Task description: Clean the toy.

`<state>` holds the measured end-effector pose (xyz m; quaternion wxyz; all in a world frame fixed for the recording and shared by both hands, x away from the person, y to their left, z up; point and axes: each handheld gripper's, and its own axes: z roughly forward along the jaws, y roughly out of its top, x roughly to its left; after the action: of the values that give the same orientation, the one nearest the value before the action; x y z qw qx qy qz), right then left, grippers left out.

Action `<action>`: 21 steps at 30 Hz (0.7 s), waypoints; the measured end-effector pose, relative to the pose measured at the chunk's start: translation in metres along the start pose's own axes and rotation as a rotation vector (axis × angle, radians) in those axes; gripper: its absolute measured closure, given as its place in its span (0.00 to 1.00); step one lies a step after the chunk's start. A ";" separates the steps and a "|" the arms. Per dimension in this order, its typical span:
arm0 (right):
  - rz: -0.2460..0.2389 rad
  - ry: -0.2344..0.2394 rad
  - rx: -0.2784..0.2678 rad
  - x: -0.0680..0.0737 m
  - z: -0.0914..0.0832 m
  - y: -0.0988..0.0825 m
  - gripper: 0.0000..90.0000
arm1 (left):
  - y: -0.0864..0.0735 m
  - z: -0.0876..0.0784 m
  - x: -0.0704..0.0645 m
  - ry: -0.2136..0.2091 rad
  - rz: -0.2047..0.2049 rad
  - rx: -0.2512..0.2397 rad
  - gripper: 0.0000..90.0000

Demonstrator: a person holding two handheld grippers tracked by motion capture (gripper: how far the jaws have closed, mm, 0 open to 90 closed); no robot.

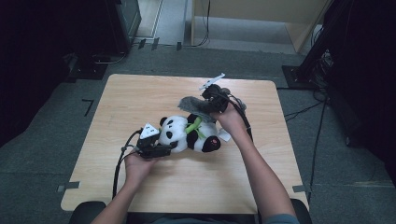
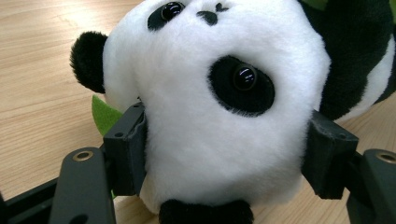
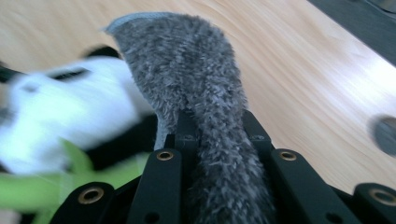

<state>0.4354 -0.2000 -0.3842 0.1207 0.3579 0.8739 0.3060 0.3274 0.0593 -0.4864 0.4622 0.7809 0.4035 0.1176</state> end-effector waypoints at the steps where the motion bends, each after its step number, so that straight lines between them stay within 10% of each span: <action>1: 0.009 -0.010 0.009 -0.004 -0.001 -0.002 0.83 | 0.000 0.000 0.000 0.000 0.001 -0.001 0.32; 13: 0.083 -0.022 -0.022 -0.028 -0.020 -0.020 0.84 | 0.000 0.000 0.000 -0.002 0.005 -0.002 0.31; 21: 0.106 0.022 -0.084 -0.021 -0.032 -0.016 0.84 | 0.001 0.000 -0.001 -0.005 0.011 0.006 0.30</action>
<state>0.4275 -0.2382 -0.3690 0.1096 0.3950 0.8414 0.3522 0.3276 0.0586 -0.4849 0.4603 0.7847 0.3983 0.1171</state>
